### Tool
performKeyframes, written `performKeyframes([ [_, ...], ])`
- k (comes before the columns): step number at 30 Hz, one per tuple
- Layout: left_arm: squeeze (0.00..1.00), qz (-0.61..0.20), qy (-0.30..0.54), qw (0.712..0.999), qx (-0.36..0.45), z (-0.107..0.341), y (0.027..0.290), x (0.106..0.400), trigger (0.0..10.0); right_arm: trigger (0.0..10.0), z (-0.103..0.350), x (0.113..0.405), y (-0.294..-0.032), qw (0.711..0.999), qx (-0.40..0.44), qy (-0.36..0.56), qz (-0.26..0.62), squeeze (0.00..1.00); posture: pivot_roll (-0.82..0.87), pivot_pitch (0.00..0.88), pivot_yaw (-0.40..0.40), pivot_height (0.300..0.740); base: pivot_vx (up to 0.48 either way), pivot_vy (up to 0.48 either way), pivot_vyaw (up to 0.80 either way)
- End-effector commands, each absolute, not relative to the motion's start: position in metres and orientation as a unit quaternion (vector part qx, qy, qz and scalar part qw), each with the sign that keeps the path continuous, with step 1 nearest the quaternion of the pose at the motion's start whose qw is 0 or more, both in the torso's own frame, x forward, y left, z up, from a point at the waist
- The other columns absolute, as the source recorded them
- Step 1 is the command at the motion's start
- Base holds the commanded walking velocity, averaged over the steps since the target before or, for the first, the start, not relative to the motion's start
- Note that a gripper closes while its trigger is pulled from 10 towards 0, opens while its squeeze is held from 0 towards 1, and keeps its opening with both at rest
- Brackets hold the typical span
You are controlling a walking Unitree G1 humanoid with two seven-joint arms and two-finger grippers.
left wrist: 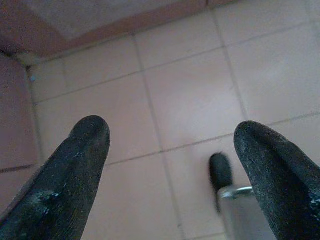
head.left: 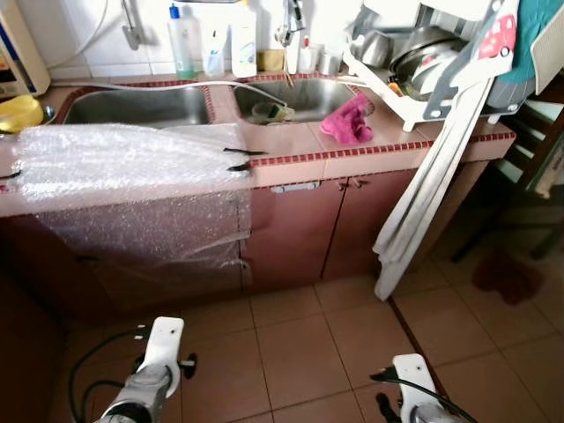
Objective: Kitchen organization
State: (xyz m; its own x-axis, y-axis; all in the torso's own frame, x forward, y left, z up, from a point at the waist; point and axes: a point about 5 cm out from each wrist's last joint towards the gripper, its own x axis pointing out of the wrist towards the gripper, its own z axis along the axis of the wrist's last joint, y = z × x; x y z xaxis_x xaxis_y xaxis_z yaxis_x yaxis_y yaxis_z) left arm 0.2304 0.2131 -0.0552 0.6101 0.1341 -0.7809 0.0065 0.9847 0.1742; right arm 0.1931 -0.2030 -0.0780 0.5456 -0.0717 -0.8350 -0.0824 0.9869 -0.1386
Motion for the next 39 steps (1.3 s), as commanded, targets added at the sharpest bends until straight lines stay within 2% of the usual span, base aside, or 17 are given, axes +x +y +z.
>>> performKeyframes([
  [1,0.0,0.033,0.44,0.894,0.082,-0.055,0.212,0.231,10.0,10.0,-0.079,0.191,-0.205,0.874,-0.082,0.479,0.0,0.0,0.01,0.0,-0.011,0.74,0.0,0.307,0.0],
  [9,0.0,0.032,0.436,0.895,0.09,-0.054,0.212,0.232,10.0,10.0,-0.076,0.198,-0.201,0.878,-0.079,0.472,0.004,0.0,0.01,0.0,-0.014,0.74,-0.212,0.304,0.0],
  [13,0.0,0.02,0.425,0.9,0.092,-0.052,0.21,0.236,10.0,10.0,-0.076,0.198,-0.202,0.878,-0.079,0.471,0.003,0.0,0.01,0.0,-0.014,0.74,0.0,0.0,0.0],
  [23,0.0,-0.006,0.381,0.92,0.087,-0.034,0.199,0.263,10.0,10.0,-0.076,0.195,-0.208,0.88,-0.079,0.469,-0.003,0.0,0.01,0.0,-0.005,0.74,0.0,0.0,0.0],
  [28,0.0,-0.022,0.371,0.924,0.086,-0.028,0.193,0.271,10.0,10.0,-0.074,0.199,-0.206,0.881,-0.079,0.466,-0.003,0.0,0.01,0.0,-0.002,0.74,0.343,0.0,0.0],
  [39,0.0,-0.026,0.376,0.922,0.085,-0.03,0.192,0.27,10.0,10.0,-0.074,0.202,-0.2,0.881,-0.086,0.465,0.004,0.0,0.01,0.0,-0.006,0.74,0.459,0.0,0.0],
])
